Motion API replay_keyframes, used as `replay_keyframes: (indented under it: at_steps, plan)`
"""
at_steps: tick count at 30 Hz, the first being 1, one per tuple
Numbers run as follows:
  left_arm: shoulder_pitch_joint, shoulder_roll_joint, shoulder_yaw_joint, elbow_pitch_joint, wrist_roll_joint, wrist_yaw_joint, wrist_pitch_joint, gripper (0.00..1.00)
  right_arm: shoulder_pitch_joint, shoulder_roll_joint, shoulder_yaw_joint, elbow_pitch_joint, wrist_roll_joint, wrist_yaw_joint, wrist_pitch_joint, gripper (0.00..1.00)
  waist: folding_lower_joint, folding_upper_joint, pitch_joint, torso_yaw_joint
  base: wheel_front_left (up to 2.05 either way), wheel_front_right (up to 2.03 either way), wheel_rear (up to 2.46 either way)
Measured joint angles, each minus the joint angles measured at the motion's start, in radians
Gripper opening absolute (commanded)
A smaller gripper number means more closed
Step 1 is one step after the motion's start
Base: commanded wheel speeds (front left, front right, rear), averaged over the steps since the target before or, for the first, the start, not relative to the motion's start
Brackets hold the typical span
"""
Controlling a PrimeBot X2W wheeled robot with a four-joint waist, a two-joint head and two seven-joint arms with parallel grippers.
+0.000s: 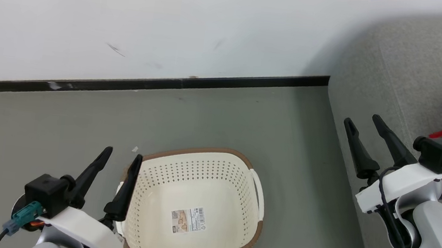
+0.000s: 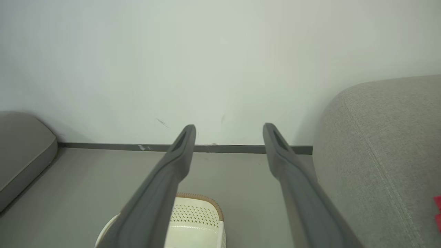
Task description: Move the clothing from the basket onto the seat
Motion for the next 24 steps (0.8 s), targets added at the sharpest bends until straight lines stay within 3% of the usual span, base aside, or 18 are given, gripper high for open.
replay_keyframes:
  at_steps: [16, 24]
  plan:
    - [0.024, -0.011, 0.044, 0.131, 0.007, 0.045, -0.021, 1.0, 0.095, 0.017, -0.069, -0.026, -0.055, 0.0, 0.0, 1.0, 0.0, 0.0, -0.073, 0.112, 0.0, 0.0, 0.0]
    - [0.027, -0.035, 0.055, 0.182, 0.006, 0.046, -0.027, 1.0, 0.176, 0.045, -0.103, -0.03, -0.09, 0.0, 0.0, 1.0, -0.0001, 0.0, -0.117, 0.152, 0.0, 0.0, 0.0]
